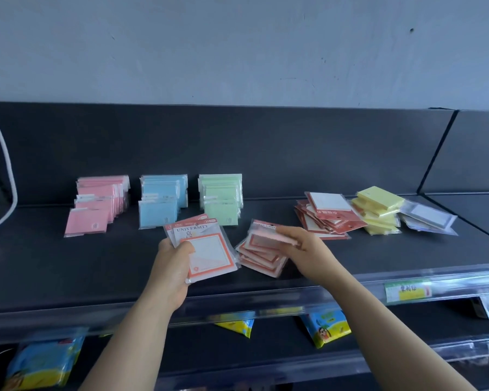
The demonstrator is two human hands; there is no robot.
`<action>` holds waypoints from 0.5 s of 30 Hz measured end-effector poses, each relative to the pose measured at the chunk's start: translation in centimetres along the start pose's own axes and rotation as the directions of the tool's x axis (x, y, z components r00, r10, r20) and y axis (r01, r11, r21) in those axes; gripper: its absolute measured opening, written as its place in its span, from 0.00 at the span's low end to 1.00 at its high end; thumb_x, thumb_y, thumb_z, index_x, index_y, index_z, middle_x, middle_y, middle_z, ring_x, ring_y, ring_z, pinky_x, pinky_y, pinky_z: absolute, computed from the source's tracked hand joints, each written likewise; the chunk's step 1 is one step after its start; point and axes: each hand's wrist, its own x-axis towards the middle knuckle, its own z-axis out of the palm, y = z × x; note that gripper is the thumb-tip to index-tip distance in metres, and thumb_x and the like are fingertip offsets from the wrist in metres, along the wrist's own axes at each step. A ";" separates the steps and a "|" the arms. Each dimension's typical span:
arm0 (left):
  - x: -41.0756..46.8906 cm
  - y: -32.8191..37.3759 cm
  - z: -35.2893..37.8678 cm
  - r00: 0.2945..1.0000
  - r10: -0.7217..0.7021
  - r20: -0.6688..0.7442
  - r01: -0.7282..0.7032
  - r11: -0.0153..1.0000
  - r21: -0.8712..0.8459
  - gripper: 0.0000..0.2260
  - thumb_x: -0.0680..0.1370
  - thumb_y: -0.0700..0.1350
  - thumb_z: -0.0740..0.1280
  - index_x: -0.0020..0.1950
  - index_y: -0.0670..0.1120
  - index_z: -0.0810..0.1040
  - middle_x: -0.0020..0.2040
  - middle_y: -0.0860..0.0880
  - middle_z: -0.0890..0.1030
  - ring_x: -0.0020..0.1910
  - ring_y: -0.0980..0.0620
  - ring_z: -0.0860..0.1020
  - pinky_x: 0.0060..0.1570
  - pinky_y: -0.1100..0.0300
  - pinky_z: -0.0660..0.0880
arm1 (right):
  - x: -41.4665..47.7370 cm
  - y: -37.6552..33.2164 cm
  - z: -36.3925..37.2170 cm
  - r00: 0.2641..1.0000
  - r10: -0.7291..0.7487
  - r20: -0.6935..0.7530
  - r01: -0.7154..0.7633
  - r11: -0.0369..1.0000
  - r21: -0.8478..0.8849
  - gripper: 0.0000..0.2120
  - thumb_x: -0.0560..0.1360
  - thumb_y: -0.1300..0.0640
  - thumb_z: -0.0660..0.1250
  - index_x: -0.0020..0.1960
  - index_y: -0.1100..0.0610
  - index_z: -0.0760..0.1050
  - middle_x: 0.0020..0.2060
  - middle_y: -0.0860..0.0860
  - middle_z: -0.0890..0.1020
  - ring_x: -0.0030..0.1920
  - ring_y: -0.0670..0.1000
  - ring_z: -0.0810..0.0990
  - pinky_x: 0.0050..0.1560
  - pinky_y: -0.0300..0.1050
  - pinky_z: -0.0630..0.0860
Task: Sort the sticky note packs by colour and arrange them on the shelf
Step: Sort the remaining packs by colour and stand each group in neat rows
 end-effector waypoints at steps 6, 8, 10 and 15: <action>0.0 0.2 1.4 0.994 0.003 0.108 -0.005 1.000 0.018 0.11 0.81 0.43 0.62 0.63 0.46 0.74 0.53 0.44 0.83 0.49 0.46 0.83 0.38 0.54 0.79 | -0.7 -1.6 1.2 0.982 -0.181 0.048 0.177 0.981 0.073 0.19 0.78 0.63 0.63 0.66 0.49 0.71 0.63 0.39 0.70 0.62 0.37 0.70 0.62 0.33 0.67; -0.4 0.6 2.4 0.978 0.010 0.207 -0.018 0.999 0.035 0.09 0.80 0.46 0.66 0.58 0.46 0.79 0.48 0.45 0.85 0.45 0.49 0.84 0.36 0.57 0.79 | -1.0 -1.9 2.0 0.965 -0.206 0.163 0.196 0.978 0.078 0.24 0.76 0.64 0.67 0.70 0.53 0.69 0.67 0.38 0.66 0.69 0.37 0.62 0.70 0.35 0.60; -0.5 0.8 3.0 0.975 0.027 0.220 -0.037 0.999 0.040 0.07 0.76 0.42 0.70 0.54 0.44 0.80 0.45 0.45 0.85 0.40 0.50 0.84 0.34 0.59 0.79 | -1.1 -2.2 2.4 0.950 -0.222 0.219 0.212 0.975 0.068 0.27 0.77 0.61 0.67 0.73 0.51 0.65 0.70 0.37 0.63 0.72 0.37 0.58 0.73 0.36 0.56; 1.0 0.3 1.9 0.995 0.083 0.051 -0.087 0.993 0.080 0.15 0.74 0.34 0.70 0.59 0.44 0.75 0.51 0.45 0.84 0.47 0.46 0.84 0.45 0.49 0.81 | 0.1 -1.6 1.2 0.990 -0.057 0.125 0.067 0.995 -0.073 0.33 0.77 0.65 0.61 0.77 0.49 0.53 0.76 0.43 0.55 0.77 0.45 0.52 0.73 0.40 0.53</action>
